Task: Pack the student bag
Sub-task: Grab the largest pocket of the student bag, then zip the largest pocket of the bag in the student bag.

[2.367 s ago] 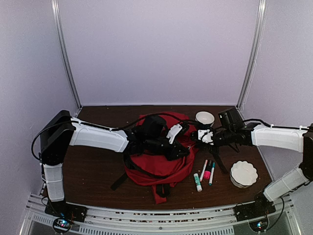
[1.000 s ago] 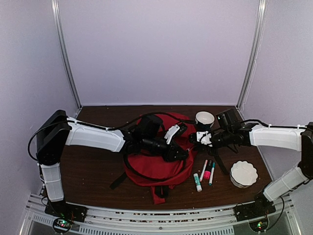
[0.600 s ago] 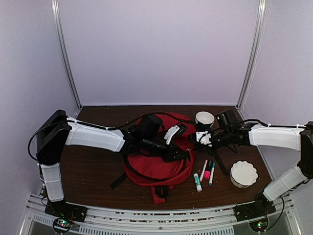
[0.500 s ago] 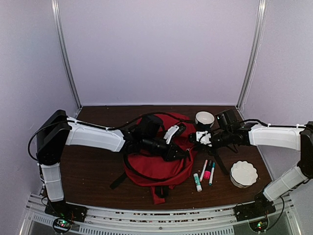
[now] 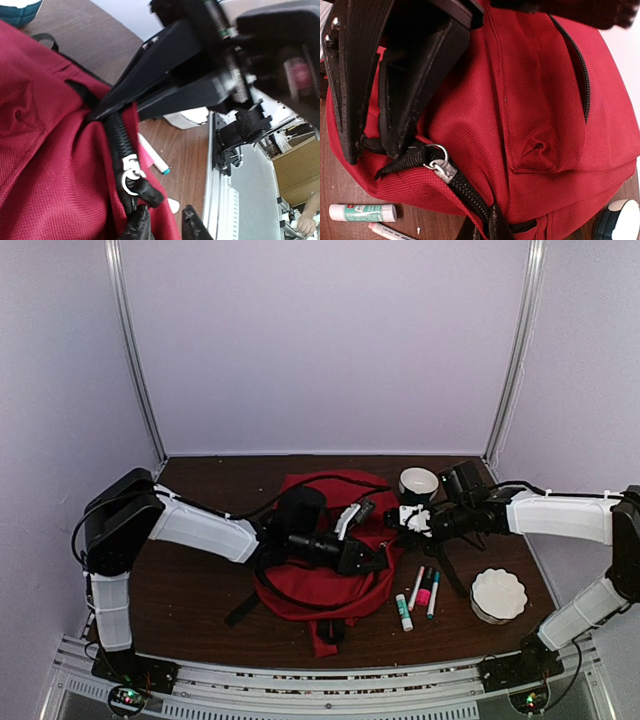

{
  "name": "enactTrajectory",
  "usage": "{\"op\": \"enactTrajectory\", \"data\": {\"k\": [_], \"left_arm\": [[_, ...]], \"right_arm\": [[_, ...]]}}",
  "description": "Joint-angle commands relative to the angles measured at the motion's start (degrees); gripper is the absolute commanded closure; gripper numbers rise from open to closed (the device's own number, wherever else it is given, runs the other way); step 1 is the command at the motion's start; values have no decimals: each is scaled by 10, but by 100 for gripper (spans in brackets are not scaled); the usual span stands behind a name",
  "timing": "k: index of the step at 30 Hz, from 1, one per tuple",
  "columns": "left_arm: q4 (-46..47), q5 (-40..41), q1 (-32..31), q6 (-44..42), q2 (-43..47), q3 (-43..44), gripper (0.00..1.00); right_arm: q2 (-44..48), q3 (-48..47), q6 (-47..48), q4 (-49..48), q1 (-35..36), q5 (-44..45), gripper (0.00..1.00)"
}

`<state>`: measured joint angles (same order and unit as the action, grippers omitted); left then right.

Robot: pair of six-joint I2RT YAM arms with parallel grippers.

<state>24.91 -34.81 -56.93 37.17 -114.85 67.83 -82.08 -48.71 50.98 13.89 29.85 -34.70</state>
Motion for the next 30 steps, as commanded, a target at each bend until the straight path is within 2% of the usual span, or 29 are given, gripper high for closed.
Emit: {"op": "enactTrajectory", "data": {"k": [1, 4, 10, 15, 22, 30], "left_arm": [[-35, 35, 5, 0, -15, 29, 73], [-31, 31, 5, 1, -22, 36, 68], [-23, 24, 7, 12, -51, 68, 67], [-65, 71, 11, 16, -56, 85, 78], [-110, 111, 12, 6, -30, 72, 100], [-264, 105, 11, -49, 40, 66, 100]], "right_arm": [[6, -14, -9, -10, -5, 9, 96], [9, -13, -10, -11, -5, 9, 96], [7, -16, -13, -10, -5, 3, 96], [8, -12, -13, -11, -5, 5, 96], [7, -11, -12, -12, -6, 7, 96], [0, -12, -41, -41, -22, 41, 100]]}}
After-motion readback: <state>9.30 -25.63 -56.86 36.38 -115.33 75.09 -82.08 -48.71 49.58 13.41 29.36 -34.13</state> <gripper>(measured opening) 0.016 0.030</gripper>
